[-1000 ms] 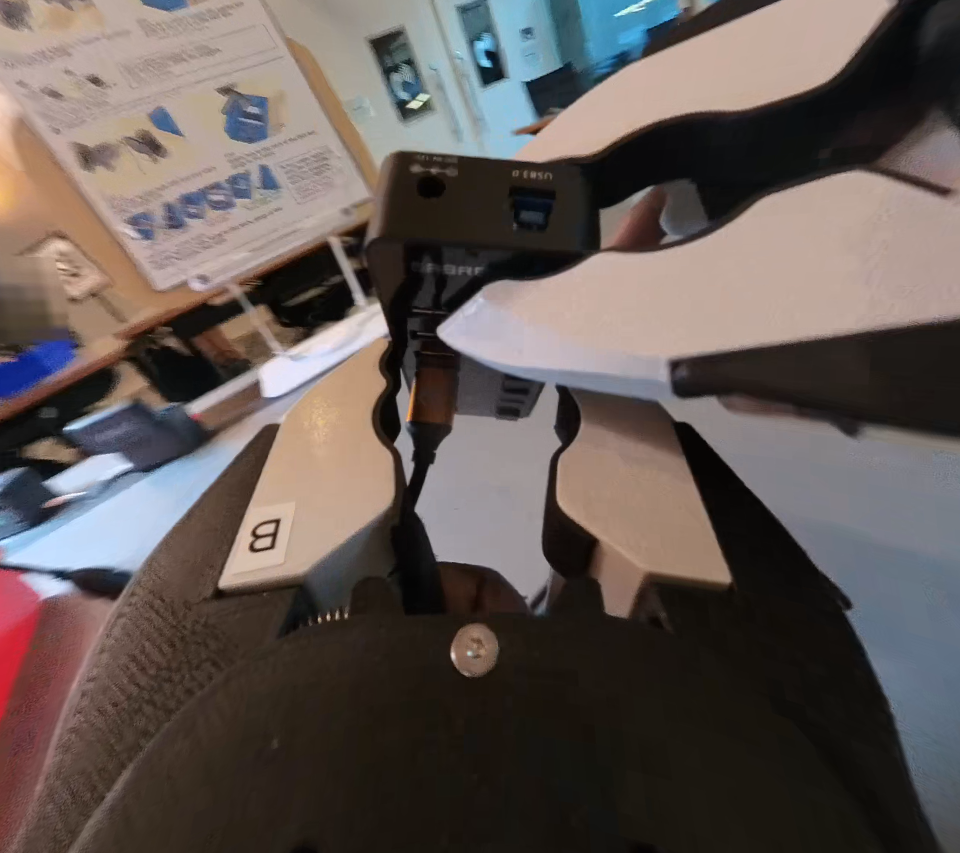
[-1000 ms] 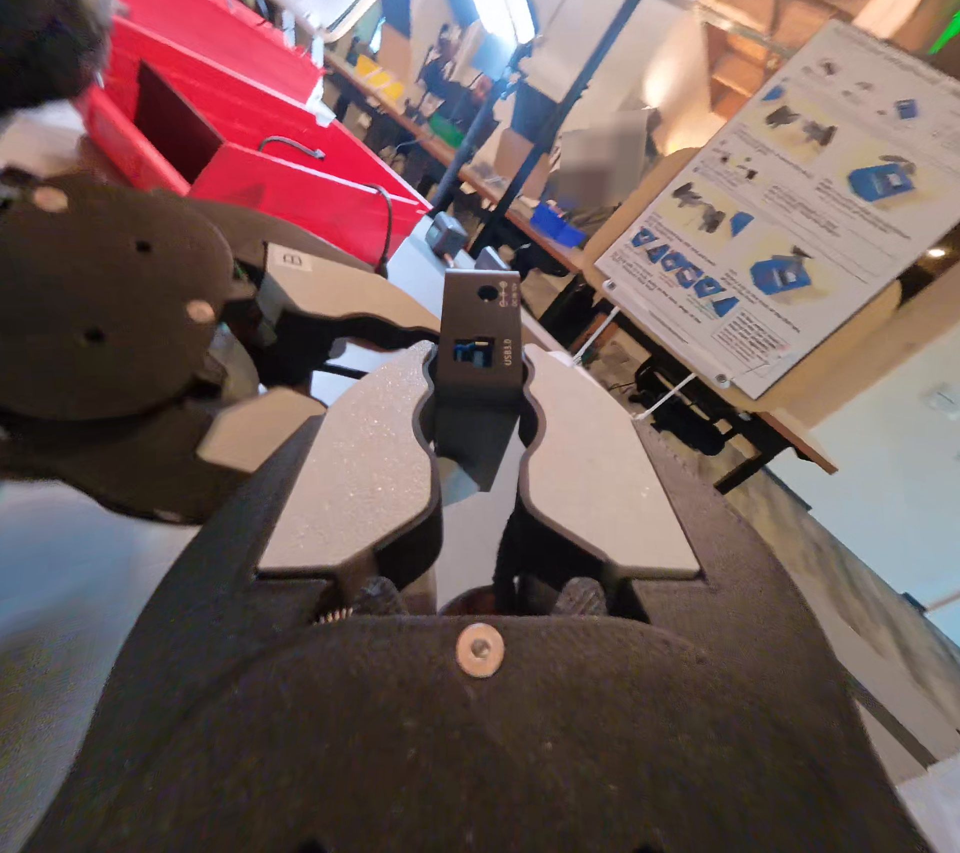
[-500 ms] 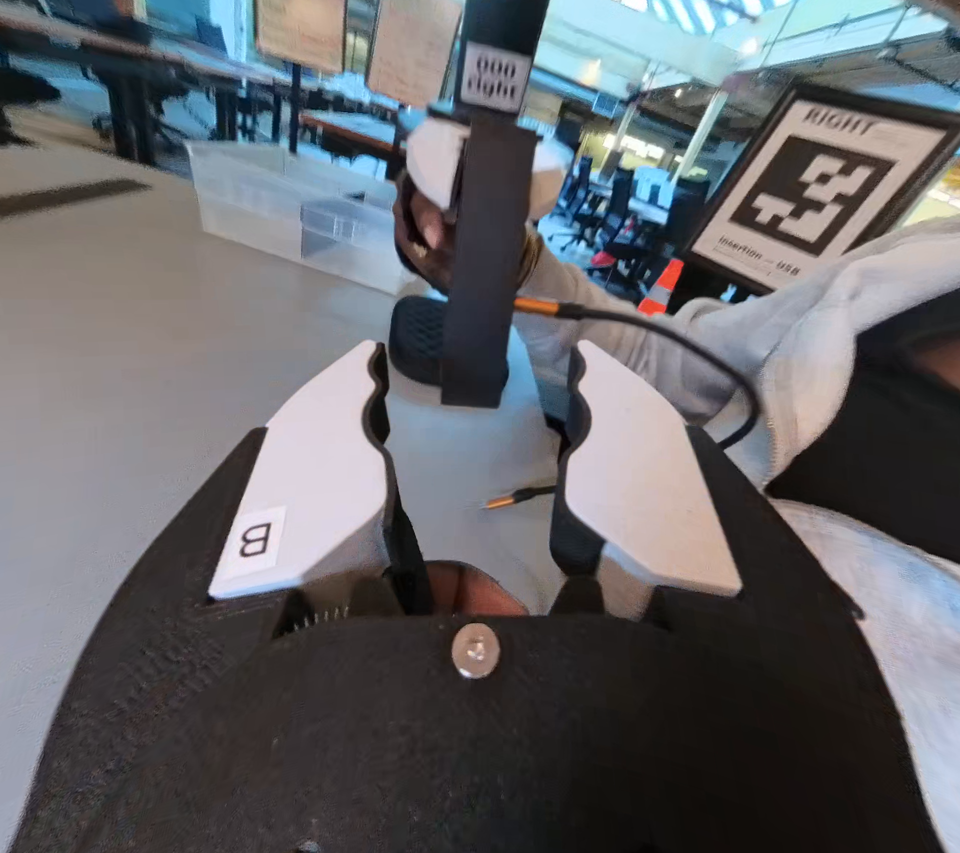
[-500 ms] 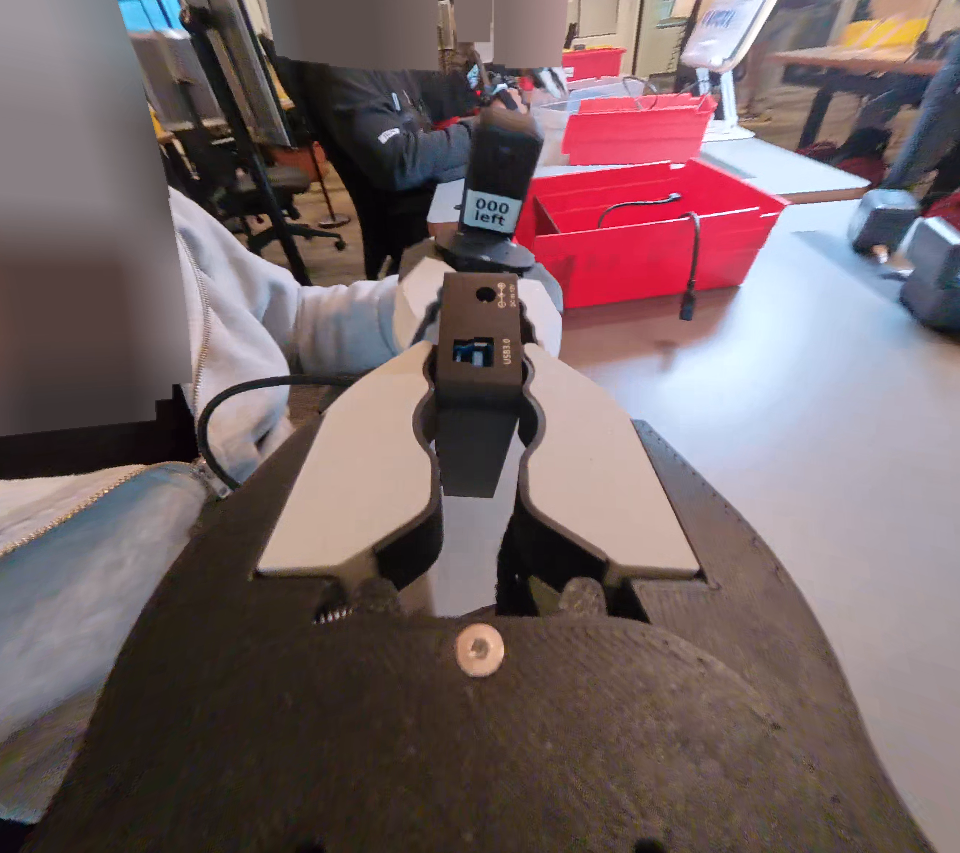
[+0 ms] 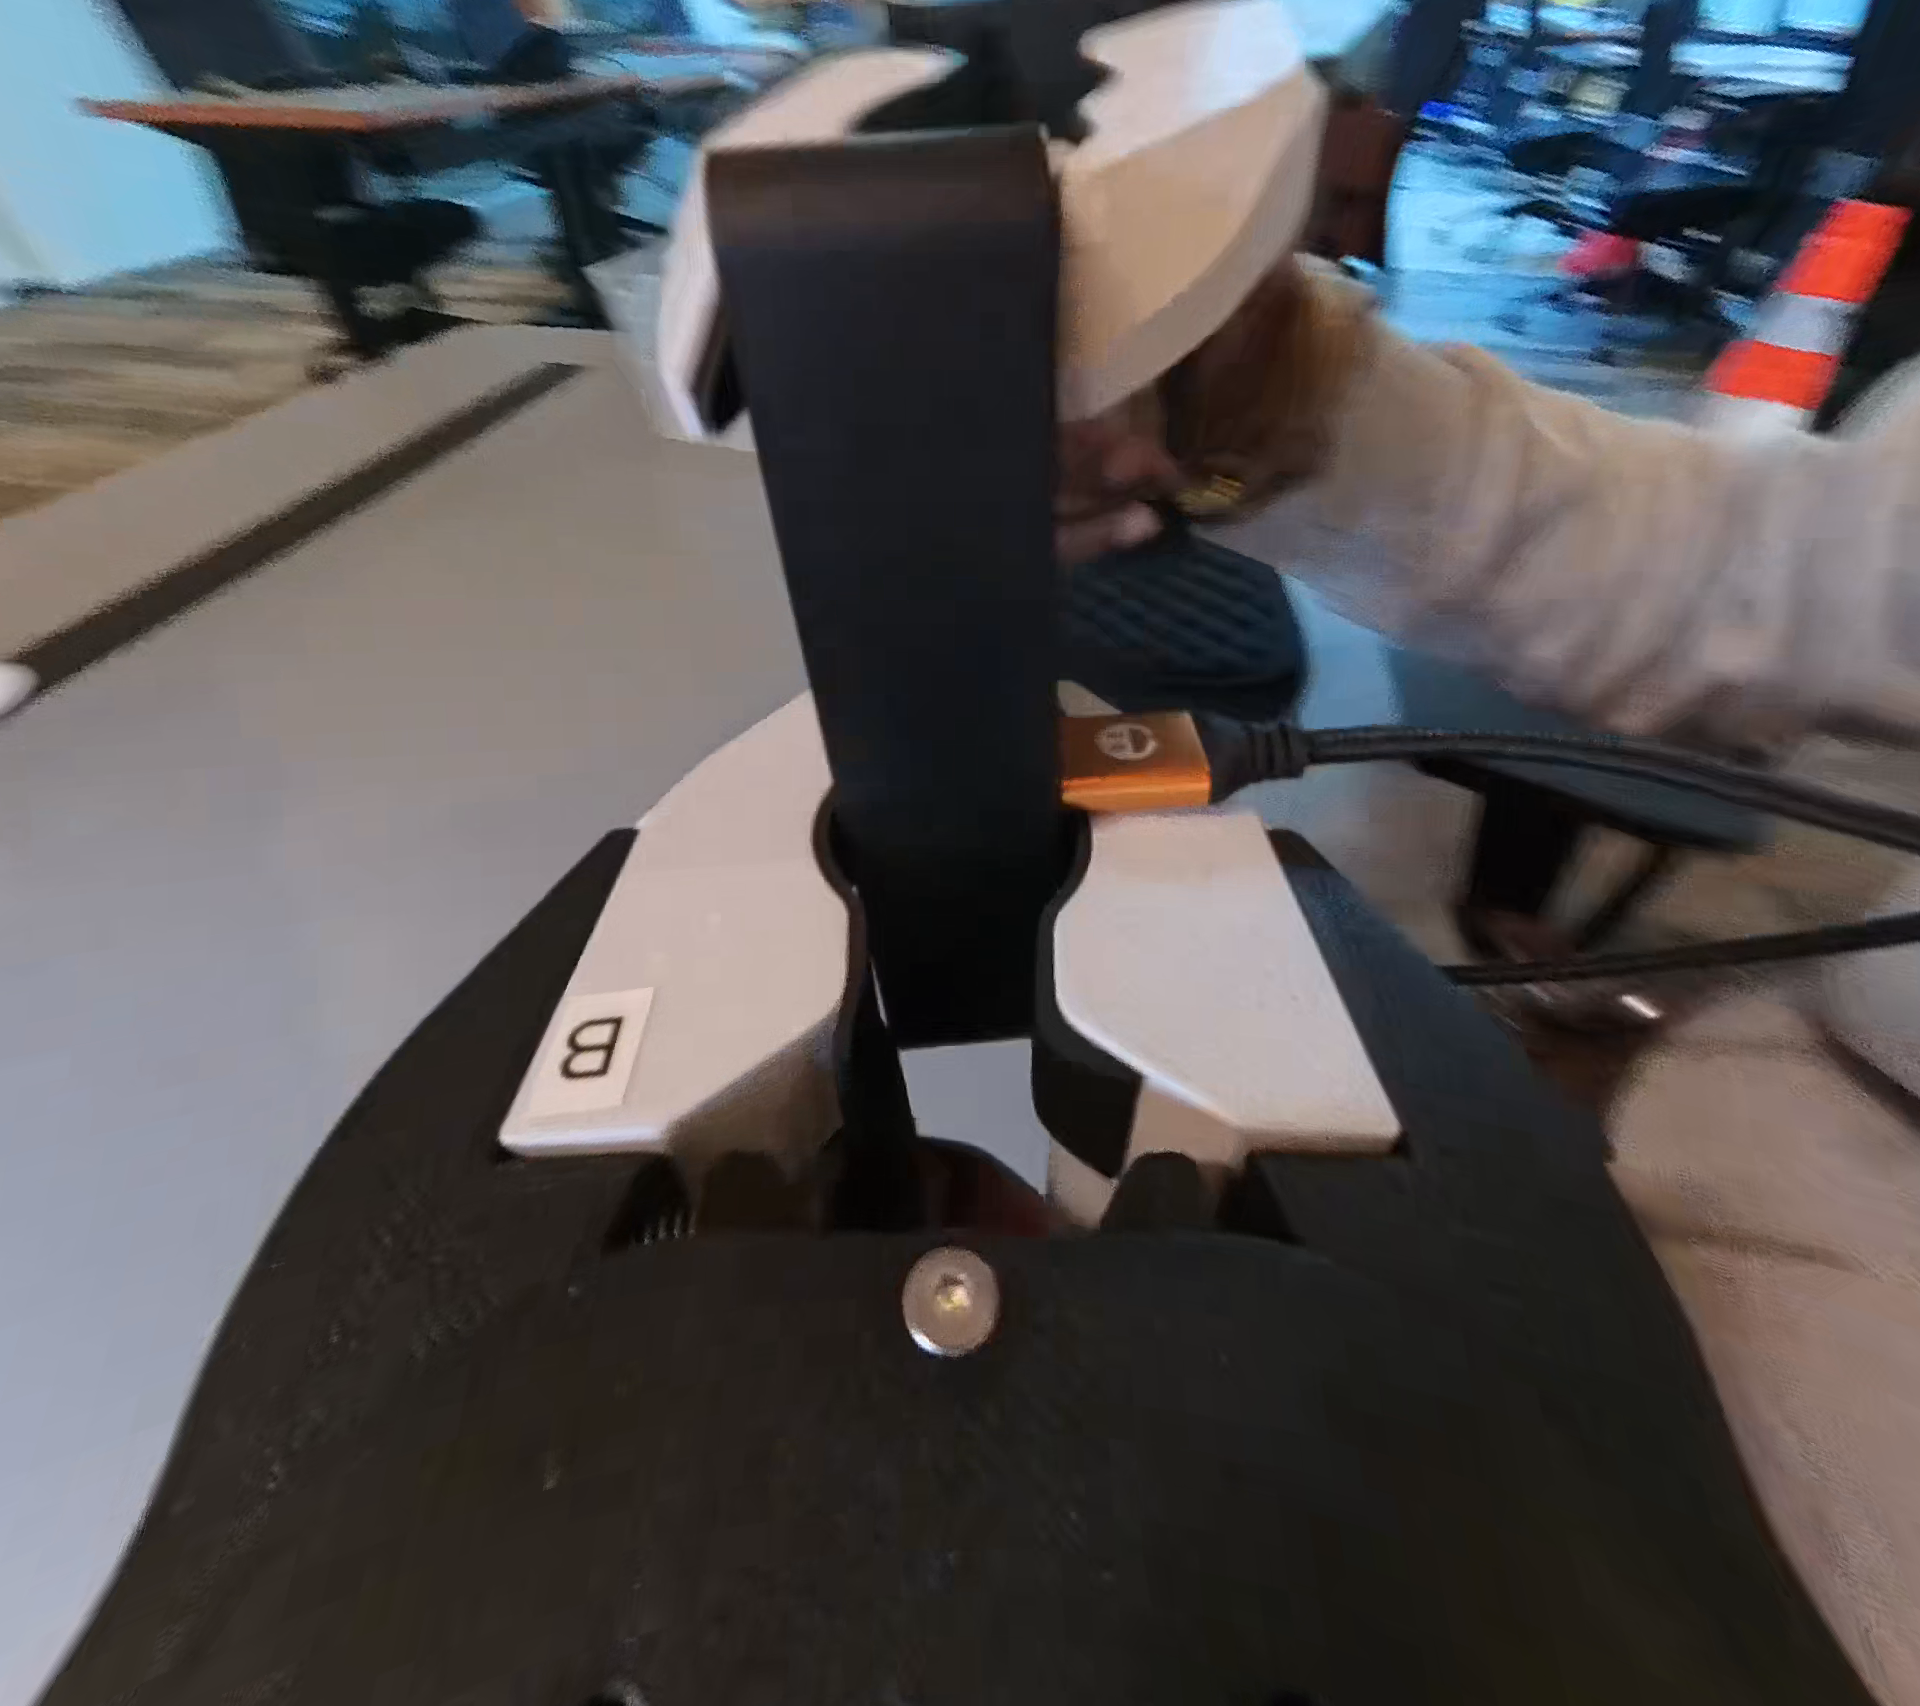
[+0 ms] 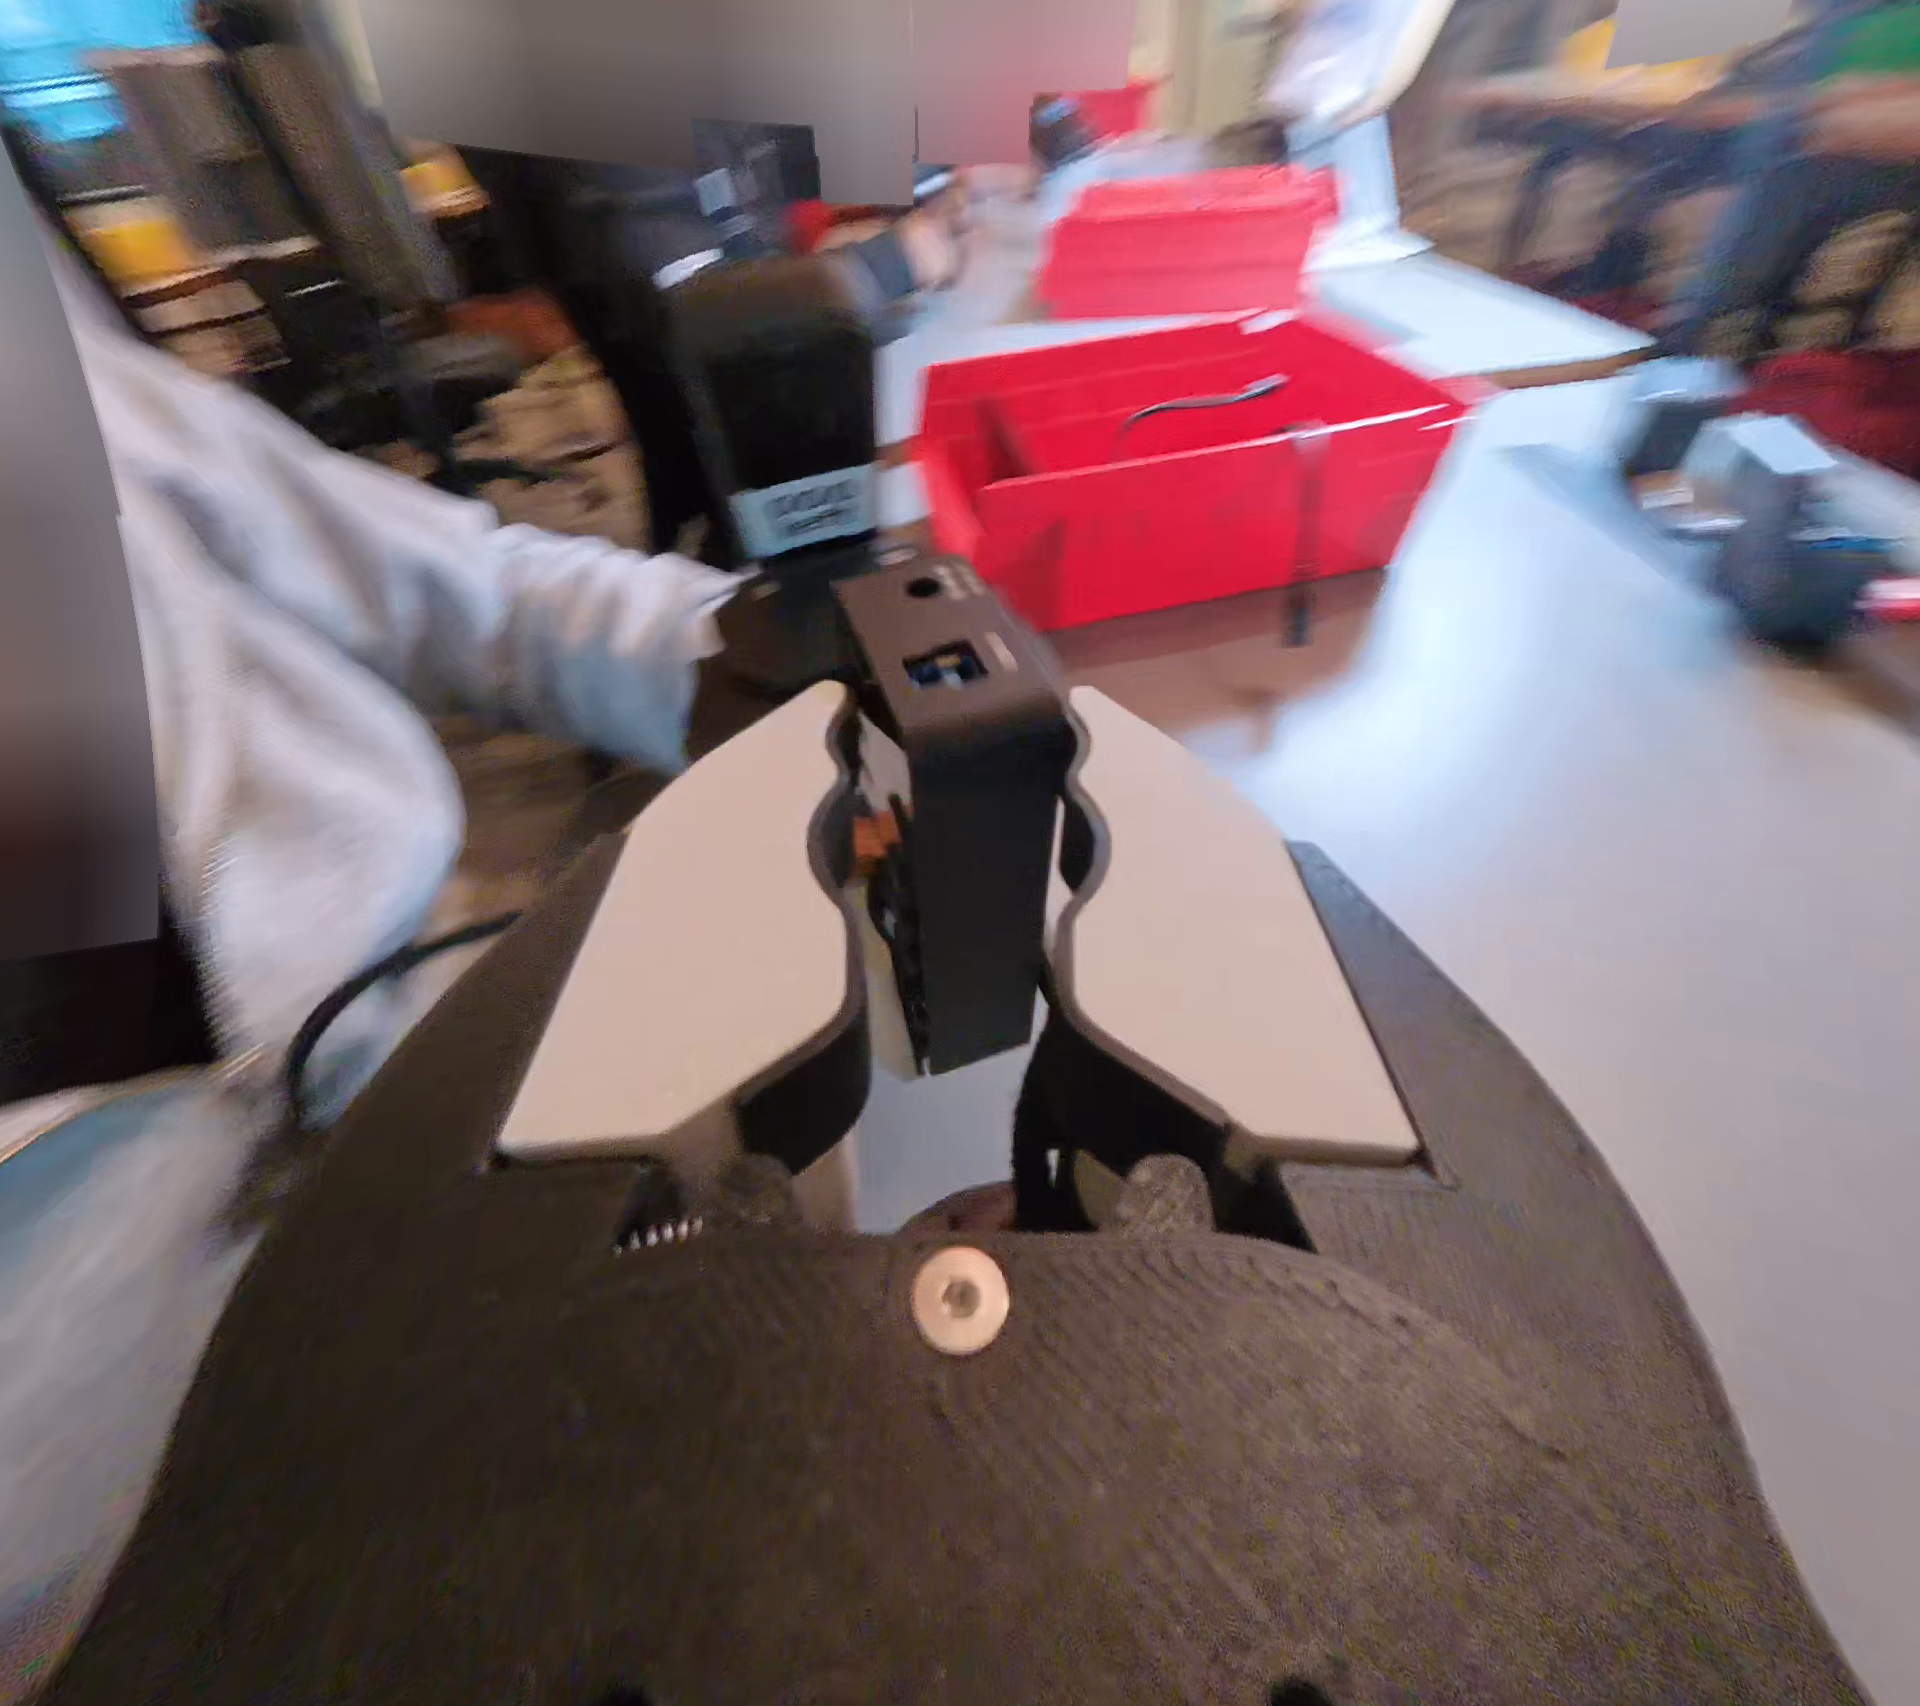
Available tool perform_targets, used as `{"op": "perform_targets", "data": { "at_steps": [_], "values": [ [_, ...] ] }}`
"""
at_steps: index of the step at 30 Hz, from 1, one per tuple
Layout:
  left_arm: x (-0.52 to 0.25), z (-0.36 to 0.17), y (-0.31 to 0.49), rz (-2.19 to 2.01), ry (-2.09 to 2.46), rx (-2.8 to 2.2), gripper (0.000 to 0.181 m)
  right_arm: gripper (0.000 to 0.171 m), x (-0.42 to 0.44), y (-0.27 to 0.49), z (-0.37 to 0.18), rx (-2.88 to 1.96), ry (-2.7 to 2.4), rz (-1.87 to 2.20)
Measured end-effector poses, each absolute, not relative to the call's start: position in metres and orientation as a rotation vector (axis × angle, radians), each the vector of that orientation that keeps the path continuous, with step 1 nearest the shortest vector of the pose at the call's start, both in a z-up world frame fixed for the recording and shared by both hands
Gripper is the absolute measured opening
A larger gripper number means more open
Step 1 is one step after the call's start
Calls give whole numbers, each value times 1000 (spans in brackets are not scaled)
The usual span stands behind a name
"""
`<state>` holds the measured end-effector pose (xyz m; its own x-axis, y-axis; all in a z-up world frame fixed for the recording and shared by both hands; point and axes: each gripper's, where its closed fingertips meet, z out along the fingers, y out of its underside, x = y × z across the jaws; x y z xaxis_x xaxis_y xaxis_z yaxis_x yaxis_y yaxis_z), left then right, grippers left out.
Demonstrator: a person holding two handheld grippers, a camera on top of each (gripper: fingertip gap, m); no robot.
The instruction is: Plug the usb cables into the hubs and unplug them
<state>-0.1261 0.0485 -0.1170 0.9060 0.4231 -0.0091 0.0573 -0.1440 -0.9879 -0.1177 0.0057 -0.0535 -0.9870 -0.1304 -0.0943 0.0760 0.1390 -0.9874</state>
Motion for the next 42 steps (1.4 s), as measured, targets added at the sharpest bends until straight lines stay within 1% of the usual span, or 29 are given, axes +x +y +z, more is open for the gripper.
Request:
{"op": "perform_targets", "data": {
  "at_steps": [2,3,5,9,10,12,14,15,16,17,19,20,23,25,26,27,34,42],
  "values": [
    [-151,-108,29,495,-489,-1603,29,53,-145,10,-44,157,2296,-2235],
    [-164,-105,15,588,-557,-1568,29,58,-155,17,-40,269,2310,-2359],
    [-185,-101,-14,814,-643,-1515,29,61,-155,26,-41,446,2295,-2501],
    [-202,-115,-39,942,-768,-1530,30,58,-123,17,-79,651,2417,-2337],
    [-203,-121,-41,967,-774,-1560,29,51,-117,14,-85,673,2445,-2332],
    [-204,-132,-39,975,-779,-1613,29,27,-110,9,-91,722,2466,-2380],
    [-203,-139,-36,934,-802,-1646,29,16,-112,7,-100,744,2555,-2376],
    [-202,-141,-34,910,-803,-1647,29,16,-116,7,-106,742,2639,-2354],
    [-201,-142,-31,887,-794,-1644,29,19,-120,8,-113,738,2718,-2325],
    [-200,-142,-30,876,-787,-1646,29,28,-123,7,-116,719,2759,-2305],
    [-199,-143,-26,874,-767,-1662,29,53,-130,4,-109,729,2686,-2328],
    [-199,-145,-24,867,-767,-1671,29,61,-137,2,-102,772,2607,-2350],
    [-196,-148,-18,870,-749,-1699,29,73,-158,-12,-87,821,2420,-2374],
    [-194,-149,-15,882,-730,-1714,29,77,-166,-29,-94,800,2467,-2303],
    [-194,-149,-14,886,-724,-1720,29,73,-172,-35,-98,799,2524,-2282],
    [-194,-150,-14,898,-722,-1731,29,61,-176,-40,-100,779,2567,-2293],
    [-194,-139,-19,959,-708,-1682,31,60,-176,-39,-82,779,2388,-2411],
    [-194,-141,-20,983,-708,-1690,30,60,-170,-42,-78,723,2416,-2427]
  ]
}}
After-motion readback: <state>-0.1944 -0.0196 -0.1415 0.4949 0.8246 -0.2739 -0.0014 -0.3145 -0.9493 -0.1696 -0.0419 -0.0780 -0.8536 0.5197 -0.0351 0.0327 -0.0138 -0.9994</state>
